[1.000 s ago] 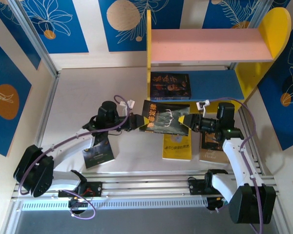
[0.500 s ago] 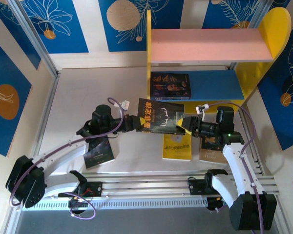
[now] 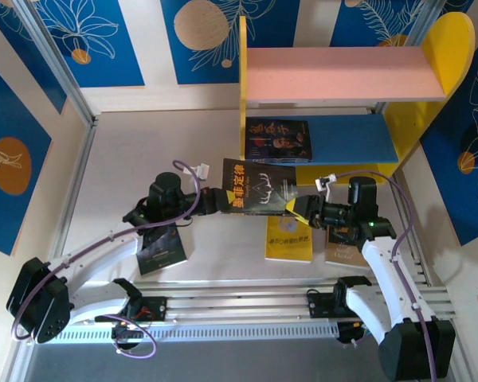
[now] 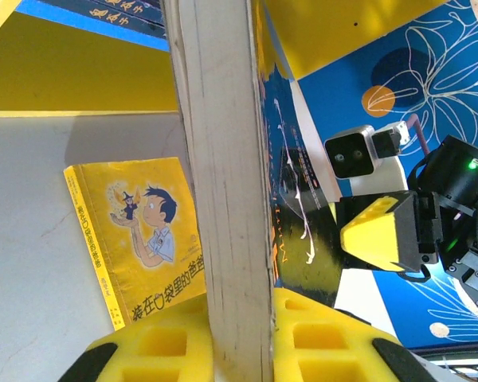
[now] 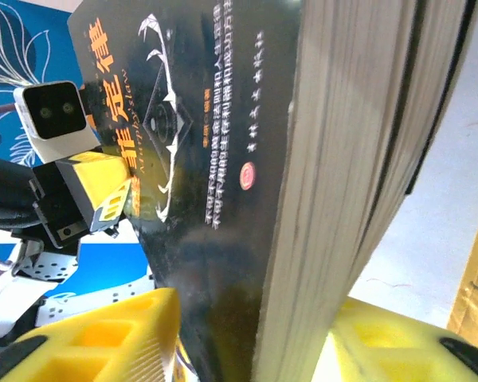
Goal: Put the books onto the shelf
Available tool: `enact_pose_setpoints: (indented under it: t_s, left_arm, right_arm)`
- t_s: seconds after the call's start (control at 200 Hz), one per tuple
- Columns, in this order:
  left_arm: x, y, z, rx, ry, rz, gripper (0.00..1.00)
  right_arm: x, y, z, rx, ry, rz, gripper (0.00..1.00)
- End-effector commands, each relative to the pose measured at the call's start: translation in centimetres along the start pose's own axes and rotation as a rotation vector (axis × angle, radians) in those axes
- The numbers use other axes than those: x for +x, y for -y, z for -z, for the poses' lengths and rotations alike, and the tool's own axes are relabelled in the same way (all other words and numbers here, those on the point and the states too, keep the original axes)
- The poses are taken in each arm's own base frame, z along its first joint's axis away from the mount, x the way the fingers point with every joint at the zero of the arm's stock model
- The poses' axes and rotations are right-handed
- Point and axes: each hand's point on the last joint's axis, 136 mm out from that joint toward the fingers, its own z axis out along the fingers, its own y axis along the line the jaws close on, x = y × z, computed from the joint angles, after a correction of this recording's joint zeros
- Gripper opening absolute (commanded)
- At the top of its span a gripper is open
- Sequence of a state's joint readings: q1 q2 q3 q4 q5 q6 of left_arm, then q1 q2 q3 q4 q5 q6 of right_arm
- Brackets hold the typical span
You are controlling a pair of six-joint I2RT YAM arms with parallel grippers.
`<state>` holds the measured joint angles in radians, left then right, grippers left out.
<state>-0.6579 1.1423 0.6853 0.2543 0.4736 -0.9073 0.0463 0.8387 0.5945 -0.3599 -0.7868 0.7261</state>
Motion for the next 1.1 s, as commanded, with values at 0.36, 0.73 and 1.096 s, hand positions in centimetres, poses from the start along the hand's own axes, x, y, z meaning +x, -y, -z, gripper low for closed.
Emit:
enact_pose_setpoints:
  t_s: [0.36, 0.73, 1.096]
  left_arm:
    - [-0.9, 3.2, -1.5, 0.109, 0.008, -0.054, 0.43]
    - [-1.0, 2.4, 0.0, -0.003, 0.009, -0.078, 0.57]
    - [-1.3, 1.7, 1.3, -0.048, 0.017, -0.072, 0.58]
  right_arm:
    - [-1.3, -1.4, 1.1, 0.004, 0.052, 0.095, 0.08]
    - [-3.6, -3.9, 5.5, -0.064, 0.162, 0.175, 0.07]
    - [-8.2, -5.1, 7.6, -0.06, 0.276, 0.252, 0.07]
